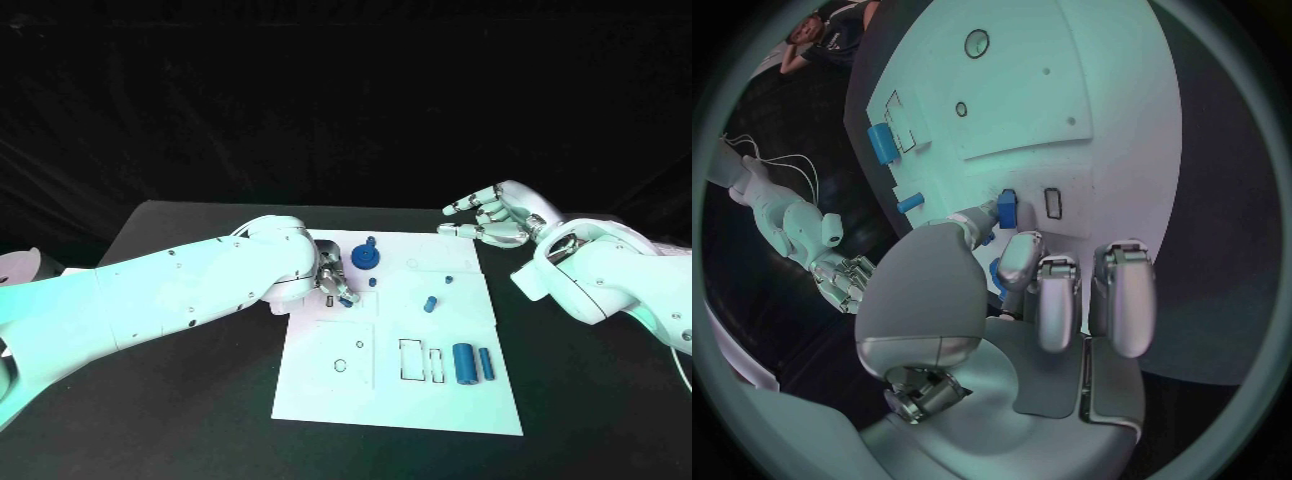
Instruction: Assemble the parts on the task board
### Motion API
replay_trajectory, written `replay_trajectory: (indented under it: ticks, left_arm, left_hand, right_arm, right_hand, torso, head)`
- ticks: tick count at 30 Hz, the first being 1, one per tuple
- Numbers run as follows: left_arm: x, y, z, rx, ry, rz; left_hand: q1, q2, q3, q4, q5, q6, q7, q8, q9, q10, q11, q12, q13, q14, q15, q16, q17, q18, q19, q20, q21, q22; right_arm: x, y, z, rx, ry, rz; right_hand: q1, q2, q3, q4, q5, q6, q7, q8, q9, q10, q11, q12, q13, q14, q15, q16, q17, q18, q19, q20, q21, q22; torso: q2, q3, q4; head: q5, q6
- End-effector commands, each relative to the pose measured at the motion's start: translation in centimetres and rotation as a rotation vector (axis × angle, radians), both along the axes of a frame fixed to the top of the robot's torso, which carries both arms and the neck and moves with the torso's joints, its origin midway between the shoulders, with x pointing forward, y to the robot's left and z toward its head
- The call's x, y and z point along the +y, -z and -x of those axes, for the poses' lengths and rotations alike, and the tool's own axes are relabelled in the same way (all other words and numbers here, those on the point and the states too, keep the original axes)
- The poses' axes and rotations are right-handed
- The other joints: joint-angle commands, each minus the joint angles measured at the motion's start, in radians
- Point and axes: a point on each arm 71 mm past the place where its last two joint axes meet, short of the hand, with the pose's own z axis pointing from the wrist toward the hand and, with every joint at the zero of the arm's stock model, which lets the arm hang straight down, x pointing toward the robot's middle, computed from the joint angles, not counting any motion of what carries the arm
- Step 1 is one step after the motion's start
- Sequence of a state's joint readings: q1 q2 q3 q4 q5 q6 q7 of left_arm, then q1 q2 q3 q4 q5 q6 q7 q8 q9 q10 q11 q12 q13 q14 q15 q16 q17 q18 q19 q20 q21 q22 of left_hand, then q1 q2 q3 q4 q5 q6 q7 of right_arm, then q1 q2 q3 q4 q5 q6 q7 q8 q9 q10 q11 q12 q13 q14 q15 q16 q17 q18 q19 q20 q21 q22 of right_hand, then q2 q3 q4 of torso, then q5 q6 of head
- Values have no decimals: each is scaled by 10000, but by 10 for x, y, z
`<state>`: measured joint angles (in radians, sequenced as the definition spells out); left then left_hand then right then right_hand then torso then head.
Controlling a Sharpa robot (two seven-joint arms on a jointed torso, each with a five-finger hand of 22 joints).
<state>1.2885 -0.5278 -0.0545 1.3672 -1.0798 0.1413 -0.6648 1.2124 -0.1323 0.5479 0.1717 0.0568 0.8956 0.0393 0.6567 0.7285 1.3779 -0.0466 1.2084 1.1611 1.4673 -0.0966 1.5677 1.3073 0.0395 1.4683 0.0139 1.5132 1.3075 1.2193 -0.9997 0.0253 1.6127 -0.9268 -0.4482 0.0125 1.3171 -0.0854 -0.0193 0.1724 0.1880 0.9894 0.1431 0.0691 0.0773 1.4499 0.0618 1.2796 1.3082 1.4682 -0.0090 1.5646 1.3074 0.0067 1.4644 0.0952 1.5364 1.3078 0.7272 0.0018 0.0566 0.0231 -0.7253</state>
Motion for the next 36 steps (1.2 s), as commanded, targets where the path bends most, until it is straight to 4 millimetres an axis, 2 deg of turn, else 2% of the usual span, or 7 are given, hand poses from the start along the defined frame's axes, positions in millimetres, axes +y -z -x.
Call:
replay_trajectory:
  ticks: [1,4,7,23,36]
  left_arm:
    - [-1,15,8,716,367,-549]
    - [-1,15,7,724,405,-596]
    - [-1,15,7,720,440,-649]
    - [-1,16,7,704,523,-740]
    - [-1,16,7,727,536,-754]
  left_hand:
    - [-219,-20,102,-243,118,294,-209,-2,545,76,-27,87,22,1035,-65,31,2635,-176,628,-50,35,1690]
    - [-524,-69,-85,-131,404,346,-232,18,561,88,-45,114,36,1035,-79,31,2635,-176,630,-64,35,1693]
    - [-675,-135,-196,-109,497,386,-252,40,578,97,-61,133,47,1035,-94,31,2635,-176,631,-78,34,1696]
    - [-944,-127,-363,-31,530,518,-305,116,618,181,-105,245,143,1035,-128,31,2635,-175,631,-110,29,1696]
    - [-1513,-87,-679,274,528,648,-352,224,677,302,-145,391,267,1035,-162,31,2635,-183,651,-146,44,1736]
  right_arm:
    - [1,1,1,58,-134,45]
    - [1,1,1,61,-135,46]
    - [1,1,1,66,-135,48]
    - [1,0,2,63,-137,49]
    - [0,0,2,56,-131,49]
  right_hand:
    - [-9,68,-59,-24,51,88,10,13,17,-71,-31,-42,1080,1011,-46,27,2576,99,698,-31,-37,1970]
    - [-9,68,-59,-24,51,88,10,13,17,-71,-31,-42,1080,1011,-46,27,2576,99,698,-31,-37,1970]
    - [-12,68,-67,-21,52,89,10,13,17,-77,-31,-54,1073,1007,-47,19,2562,102,693,-31,-43,1959]
    - [-17,67,-81,-16,56,88,10,12,17,-84,-31,-66,1066,1003,-47,8,2545,107,682,-32,-54,1940]
    - [-21,66,-93,-12,58,87,10,11,16,-89,-31,-78,1060,1001,-47,3,2536,112,671,-32,-66,1919]
  torso:
    - [-1,5,5]
    - [2,2,1]
    - [-3,0,2]
    - [-5,-1,11]
    - [-4,-4,6]
  head:
    - [-6,-20]
    - [-10,-29]
    - [-19,-41]
    - [-24,-69]
    - [-5,-70]
